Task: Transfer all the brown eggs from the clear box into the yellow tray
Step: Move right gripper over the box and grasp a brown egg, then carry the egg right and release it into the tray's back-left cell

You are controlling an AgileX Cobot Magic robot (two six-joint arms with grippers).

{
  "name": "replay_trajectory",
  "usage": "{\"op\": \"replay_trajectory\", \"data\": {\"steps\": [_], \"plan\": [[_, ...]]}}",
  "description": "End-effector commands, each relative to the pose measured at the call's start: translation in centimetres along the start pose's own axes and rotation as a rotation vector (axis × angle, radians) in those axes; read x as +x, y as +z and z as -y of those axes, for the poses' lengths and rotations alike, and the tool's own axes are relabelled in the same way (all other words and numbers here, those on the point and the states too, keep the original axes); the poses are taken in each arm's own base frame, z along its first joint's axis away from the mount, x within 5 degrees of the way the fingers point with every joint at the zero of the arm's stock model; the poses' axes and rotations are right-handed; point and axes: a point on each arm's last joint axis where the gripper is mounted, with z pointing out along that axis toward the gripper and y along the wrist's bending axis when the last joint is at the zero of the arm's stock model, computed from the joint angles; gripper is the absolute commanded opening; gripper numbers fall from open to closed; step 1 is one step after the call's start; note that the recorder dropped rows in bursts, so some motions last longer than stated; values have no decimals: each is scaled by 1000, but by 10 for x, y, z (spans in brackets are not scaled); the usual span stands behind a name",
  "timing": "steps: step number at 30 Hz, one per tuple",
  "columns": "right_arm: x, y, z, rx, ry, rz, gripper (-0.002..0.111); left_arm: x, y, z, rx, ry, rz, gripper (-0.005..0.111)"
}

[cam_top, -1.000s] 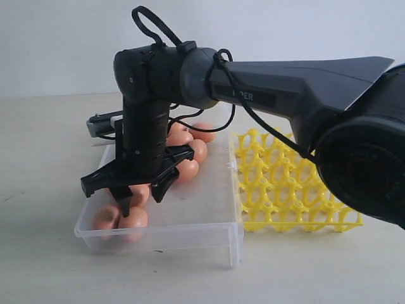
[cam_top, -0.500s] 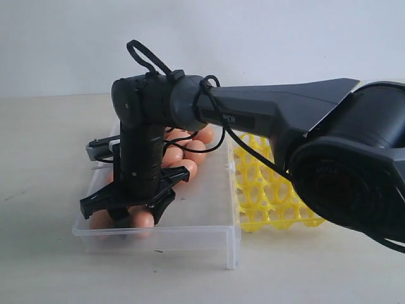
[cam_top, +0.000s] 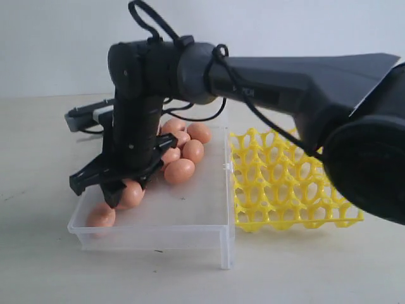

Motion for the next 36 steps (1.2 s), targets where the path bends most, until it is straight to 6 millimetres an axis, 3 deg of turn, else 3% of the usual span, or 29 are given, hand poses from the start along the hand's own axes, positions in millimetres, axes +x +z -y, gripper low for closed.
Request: {"op": "replay_trajectory", "data": {"steps": [1,6,11,15,19,21,27,30,36], "plan": [[1,-58,-9,34,-90,96,0,-2,0,0,6,-6,13,0],[17,-107,-8,128,-146,237,0,-2,0,0,6,-6,13,0],[57,-142,3,160,-137,492,0,-2,0,0,6,-8,13,0],[101,-146,28,187,-76,753,0,-2,0,0,6,-6,13,0],[147,-145,68,277,50,1023,0,-2,0,0,6,-6,13,0],[156,-144,86,337,81,1066,0,-2,0,0,6,-8,13,0],[146,-137,126,415,116,1027,0,-2,0,0,6,-8,13,0],[136,-124,143,410,177,985,0,-2,0,0,6,-5,13,0],[117,-95,158,403,190,922,0,-2,0,0,6,-7,13,0]]}}
